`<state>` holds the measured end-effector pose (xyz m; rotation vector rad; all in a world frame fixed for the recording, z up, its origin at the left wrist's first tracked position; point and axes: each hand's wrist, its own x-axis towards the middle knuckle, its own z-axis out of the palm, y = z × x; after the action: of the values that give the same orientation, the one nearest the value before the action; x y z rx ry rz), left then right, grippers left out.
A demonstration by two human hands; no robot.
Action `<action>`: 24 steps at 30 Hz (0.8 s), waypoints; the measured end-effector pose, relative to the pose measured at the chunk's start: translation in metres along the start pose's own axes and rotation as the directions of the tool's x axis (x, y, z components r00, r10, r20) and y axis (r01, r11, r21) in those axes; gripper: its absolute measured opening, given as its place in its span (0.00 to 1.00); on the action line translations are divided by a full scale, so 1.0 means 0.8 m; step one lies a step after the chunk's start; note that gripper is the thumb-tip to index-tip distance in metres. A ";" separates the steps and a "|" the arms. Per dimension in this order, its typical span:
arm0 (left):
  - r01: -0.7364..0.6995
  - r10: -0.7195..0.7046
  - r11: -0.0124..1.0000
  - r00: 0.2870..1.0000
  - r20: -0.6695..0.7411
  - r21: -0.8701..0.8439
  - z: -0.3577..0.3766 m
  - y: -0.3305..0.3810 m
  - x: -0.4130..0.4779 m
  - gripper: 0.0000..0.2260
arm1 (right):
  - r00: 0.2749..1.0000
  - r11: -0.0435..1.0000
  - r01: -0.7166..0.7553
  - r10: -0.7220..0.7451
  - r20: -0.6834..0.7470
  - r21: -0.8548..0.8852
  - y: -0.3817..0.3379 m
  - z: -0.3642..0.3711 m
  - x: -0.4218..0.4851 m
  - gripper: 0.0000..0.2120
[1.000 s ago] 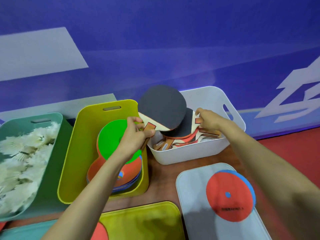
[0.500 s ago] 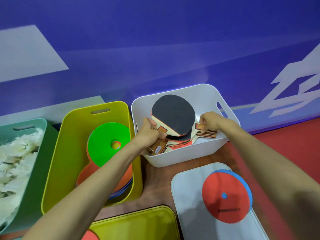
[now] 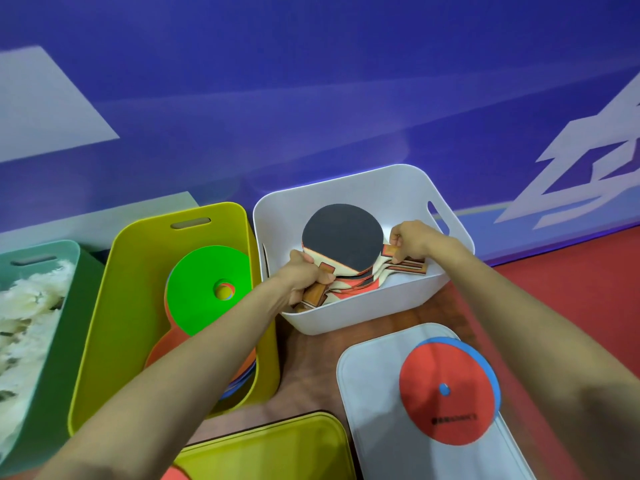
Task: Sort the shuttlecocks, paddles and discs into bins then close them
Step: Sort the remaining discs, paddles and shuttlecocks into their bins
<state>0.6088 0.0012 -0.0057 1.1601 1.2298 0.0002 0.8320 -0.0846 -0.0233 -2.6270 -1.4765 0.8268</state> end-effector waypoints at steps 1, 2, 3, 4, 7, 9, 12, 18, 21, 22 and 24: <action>-0.001 0.002 0.994 1.000 -0.007 0.113 0.001 -0.001 0.001 0.26 | 1.000 1.000 -0.001 0.001 0.003 0.000 0.000 0.000 -0.001 0.18; -0.017 0.022 0.965 1.000 -0.017 0.261 0.002 -0.002 0.002 0.26 | 1.000 1.000 -0.002 0.002 0.004 -0.003 0.000 -0.001 -0.002 0.18; -0.037 0.054 0.915 0.998 -0.032 0.402 0.003 -0.001 0.000 0.27 | 1.000 1.000 -0.003 0.003 0.005 -0.008 -0.001 -0.001 -0.003 0.18; -0.057 0.093 0.863 0.995 -0.045 0.501 0.003 0.001 0.000 0.28 | 1.000 1.000 -0.006 0.006 0.005 -0.016 -0.002 -0.001 -0.004 0.17; -0.100 0.145 0.818 0.989 -0.035 0.566 0.003 0.006 0.000 0.28 | 1.000 0.999 -0.019 0.019 0.005 -0.049 -0.003 0.003 -0.007 0.15; -0.123 0.152 0.832 0.988 -0.009 0.541 0.001 0.008 -0.006 0.26 | 1.000 0.996 -0.019 0.019 0.000 -0.082 -0.006 0.006 -0.011 0.16; -0.153 0.170 0.861 0.985 0.008 0.485 -0.003 0.003 -0.017 0.25 | 0.999 0.996 -0.022 0.019 -0.038 -0.087 -0.016 0.005 -0.026 0.20; -0.385 0.456 0.804 0.888 -0.055 0.453 -0.005 -0.004 -0.074 0.30 | 0.940 0.976 0.179 -0.131 -0.316 0.127 -0.060 -0.010 -0.116 0.25; -0.570 0.702 0.632 0.708 -0.076 0.526 0.004 -0.017 -0.119 0.25 | 0.855 0.935 0.324 -0.223 -0.468 0.147 -0.082 0.001 -0.178 0.24; -0.615 0.761 0.574 0.644 -0.077 0.540 0.007 -0.026 -0.135 0.24 | 0.819 0.922 0.364 -0.247 -0.517 0.136 -0.087 0.007 -0.200 0.23; -0.682 0.848 0.472 0.524 -0.077 0.558 0.015 -0.049 -0.166 0.21 | 0.755 0.883 0.443 -0.275 -0.595 0.154 -0.093 0.023 -0.241 0.21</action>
<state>0.5417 -0.1000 0.0624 2.1771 0.8827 0.6837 0.6852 -0.2019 0.0651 -2.0058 -1.4732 0.1756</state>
